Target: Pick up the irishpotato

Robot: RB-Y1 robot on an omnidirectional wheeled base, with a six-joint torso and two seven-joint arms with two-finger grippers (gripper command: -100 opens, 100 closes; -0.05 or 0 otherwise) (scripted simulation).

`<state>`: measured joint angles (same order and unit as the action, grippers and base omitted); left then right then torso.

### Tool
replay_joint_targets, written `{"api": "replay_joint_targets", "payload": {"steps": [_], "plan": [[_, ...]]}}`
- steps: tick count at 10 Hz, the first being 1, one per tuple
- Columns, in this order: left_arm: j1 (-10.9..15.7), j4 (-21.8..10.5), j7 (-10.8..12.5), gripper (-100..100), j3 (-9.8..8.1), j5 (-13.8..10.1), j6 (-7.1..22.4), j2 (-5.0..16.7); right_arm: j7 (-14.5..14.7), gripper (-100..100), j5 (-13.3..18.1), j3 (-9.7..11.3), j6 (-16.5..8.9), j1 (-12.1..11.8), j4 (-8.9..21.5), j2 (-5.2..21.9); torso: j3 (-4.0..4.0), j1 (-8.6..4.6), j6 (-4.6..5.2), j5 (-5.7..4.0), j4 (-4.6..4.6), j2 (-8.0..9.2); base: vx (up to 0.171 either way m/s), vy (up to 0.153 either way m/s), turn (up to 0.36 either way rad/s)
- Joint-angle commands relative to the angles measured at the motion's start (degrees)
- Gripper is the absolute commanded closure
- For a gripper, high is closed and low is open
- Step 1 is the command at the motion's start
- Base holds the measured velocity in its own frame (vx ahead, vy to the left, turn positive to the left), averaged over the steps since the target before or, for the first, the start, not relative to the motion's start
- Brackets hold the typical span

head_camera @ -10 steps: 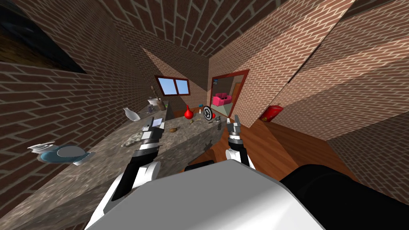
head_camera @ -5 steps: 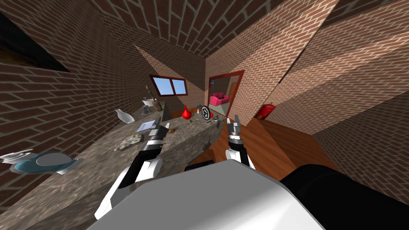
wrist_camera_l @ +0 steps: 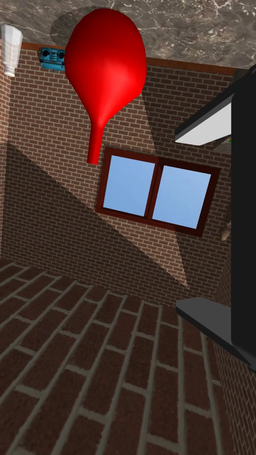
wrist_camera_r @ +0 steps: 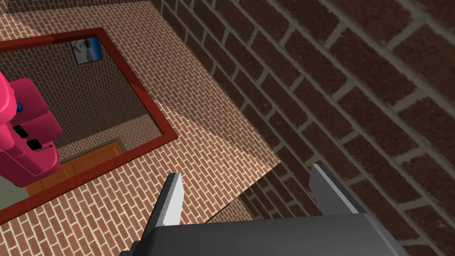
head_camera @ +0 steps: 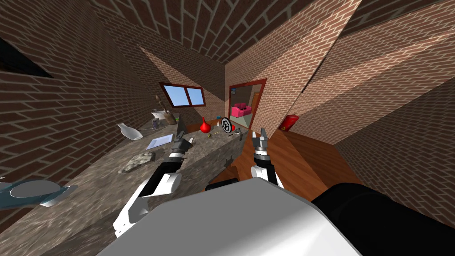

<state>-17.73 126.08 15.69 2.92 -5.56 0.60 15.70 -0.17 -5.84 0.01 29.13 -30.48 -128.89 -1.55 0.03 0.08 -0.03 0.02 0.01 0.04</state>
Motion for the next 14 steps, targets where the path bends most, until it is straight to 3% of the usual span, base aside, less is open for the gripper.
{"api": "replay_joint_targets", "payload": {"steps": [1, 6, 11, 14], "plan": [[1.7, -1.4, 1.5, -100, 0.72, -1.2, 2.9, 1.4, 0.0, 0, 0.0, 0.0, 0.0, 0.0, 0.0, 0.0, 0.0, 0.0, 0.0, 0.0, 0.0, 0.0, -0.017, 0.013, -0.109], [4.5, -3.9, 4.4, -100, 1.64, -3.7, 9.1, 4.3, 0.0, 0, 0.0, 0.0, 0.0, 0.0, 0.0, 0.0, -0.01, 0.0, 0.01, 0.0, -0.01, -0.01, -0.012, 0.013, -0.071], [8.8, -8.0, 8.8, -100, 2.86, -7.5, 16.7, 8.6, 0.0, 0, 0.0, 0.0, 0.0, 0.0, 0.0, 0.0, -0.02, 0.0, -0.01, 0.0, -0.01, -0.03, -0.01, 0.017, -0.075], [10.2, -9.5, 10.3, -100, 3.22, -8.9, 19.6, 10.0, 0.0, 0, 0.0, 0.0, 0.0, 0.0, 0.0, 0.0, -0.02, 0.02, 0.0, 0.0, -0.01, -0.03, -0.01, 0.019, -0.055]]}}
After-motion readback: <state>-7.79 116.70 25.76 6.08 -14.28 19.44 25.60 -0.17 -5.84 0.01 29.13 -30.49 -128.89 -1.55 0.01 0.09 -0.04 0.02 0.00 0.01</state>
